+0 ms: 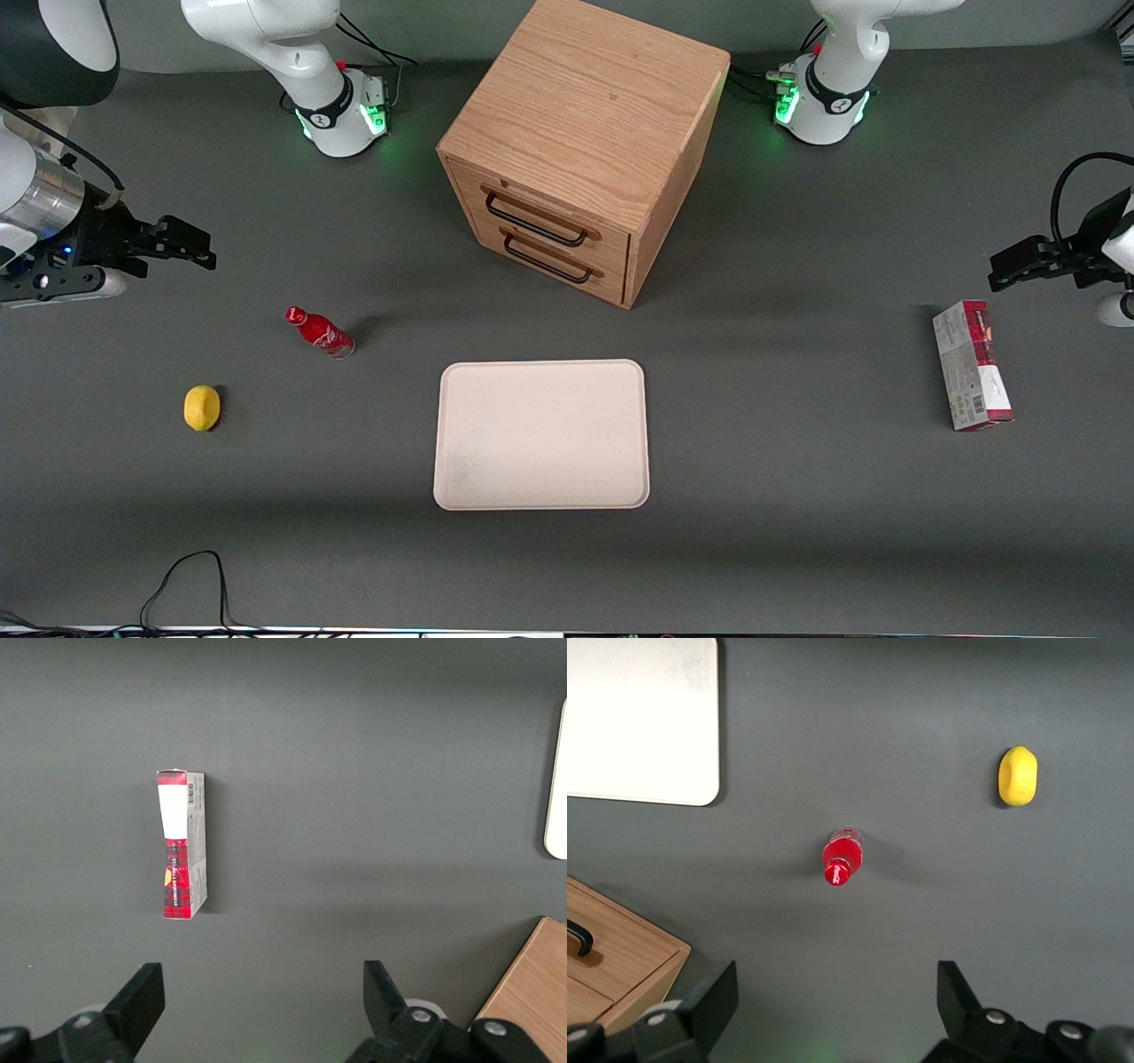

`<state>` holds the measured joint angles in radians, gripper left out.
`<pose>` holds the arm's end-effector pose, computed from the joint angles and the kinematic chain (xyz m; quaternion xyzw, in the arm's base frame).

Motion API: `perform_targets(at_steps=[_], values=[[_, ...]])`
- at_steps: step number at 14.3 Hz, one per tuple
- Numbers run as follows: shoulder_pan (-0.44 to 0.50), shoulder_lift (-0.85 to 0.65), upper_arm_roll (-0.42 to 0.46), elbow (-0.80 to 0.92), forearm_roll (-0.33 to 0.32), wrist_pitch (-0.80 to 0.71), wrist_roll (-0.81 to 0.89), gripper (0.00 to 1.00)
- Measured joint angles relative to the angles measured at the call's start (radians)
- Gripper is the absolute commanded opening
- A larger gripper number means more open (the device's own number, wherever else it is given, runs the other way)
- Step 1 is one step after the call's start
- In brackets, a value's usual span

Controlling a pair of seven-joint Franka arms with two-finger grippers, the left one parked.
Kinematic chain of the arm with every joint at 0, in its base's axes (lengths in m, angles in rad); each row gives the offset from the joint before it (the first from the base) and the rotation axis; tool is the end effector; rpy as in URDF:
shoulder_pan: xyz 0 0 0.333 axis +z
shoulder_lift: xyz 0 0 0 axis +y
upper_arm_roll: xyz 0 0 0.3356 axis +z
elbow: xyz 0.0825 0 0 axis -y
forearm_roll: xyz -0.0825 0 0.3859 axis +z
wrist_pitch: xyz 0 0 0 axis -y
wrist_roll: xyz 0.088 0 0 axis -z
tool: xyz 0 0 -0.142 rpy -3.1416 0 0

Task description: Open upper drawer

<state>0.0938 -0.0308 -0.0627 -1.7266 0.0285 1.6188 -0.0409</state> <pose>0.5418 0.0204 0.5564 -0.9985 -0.0348 0.0384 0.0153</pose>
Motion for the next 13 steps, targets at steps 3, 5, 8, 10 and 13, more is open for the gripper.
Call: perform_targets(at_steps=[3,5,8,10,13], values=[[-0.002,0.001,0.001,0.000,0.000,-0.007,-0.004,1.00],[-0.002,0.003,0.004,0.000,0.000,-0.007,-0.005,1.00],[-0.001,0.007,0.007,0.001,0.000,-0.007,-0.005,1.00],[-0.001,0.011,0.007,0.008,0.000,-0.007,-0.005,1.00],[-0.001,0.024,0.007,0.038,0.000,-0.008,-0.005,1.00]])
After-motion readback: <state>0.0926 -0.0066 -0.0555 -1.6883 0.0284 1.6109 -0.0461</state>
